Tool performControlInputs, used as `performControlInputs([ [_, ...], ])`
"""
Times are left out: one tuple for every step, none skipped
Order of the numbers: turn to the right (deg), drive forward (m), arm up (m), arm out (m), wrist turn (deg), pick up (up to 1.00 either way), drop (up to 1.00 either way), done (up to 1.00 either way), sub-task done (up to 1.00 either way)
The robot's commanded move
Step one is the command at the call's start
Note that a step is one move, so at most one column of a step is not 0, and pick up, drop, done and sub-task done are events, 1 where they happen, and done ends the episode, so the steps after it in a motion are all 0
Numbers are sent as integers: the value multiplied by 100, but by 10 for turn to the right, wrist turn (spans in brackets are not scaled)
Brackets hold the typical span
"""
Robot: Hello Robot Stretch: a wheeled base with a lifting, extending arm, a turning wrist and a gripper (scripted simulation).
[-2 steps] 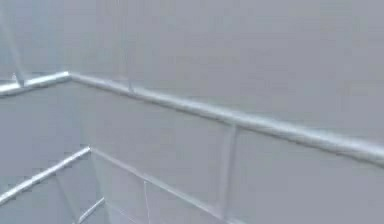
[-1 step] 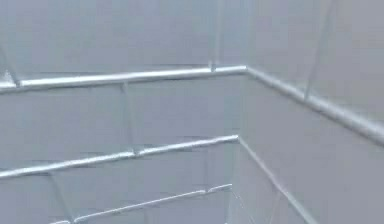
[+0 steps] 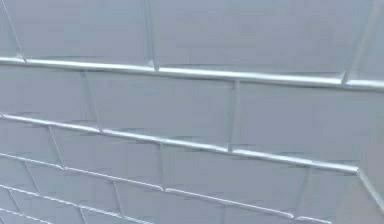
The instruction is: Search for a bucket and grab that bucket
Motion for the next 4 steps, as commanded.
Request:
performControlInputs([
  [-30, 0, 0, 0, 0, 0, 0, 0, 0],
  [0, 20, 0, 0, 0, 0, 0, 0, 0],
  [-450, 0, 0, 0, 0, 0, 0, 0, 0],
  [-390, 0, 0, 0, 0, 0, 0, 0, 0],
])
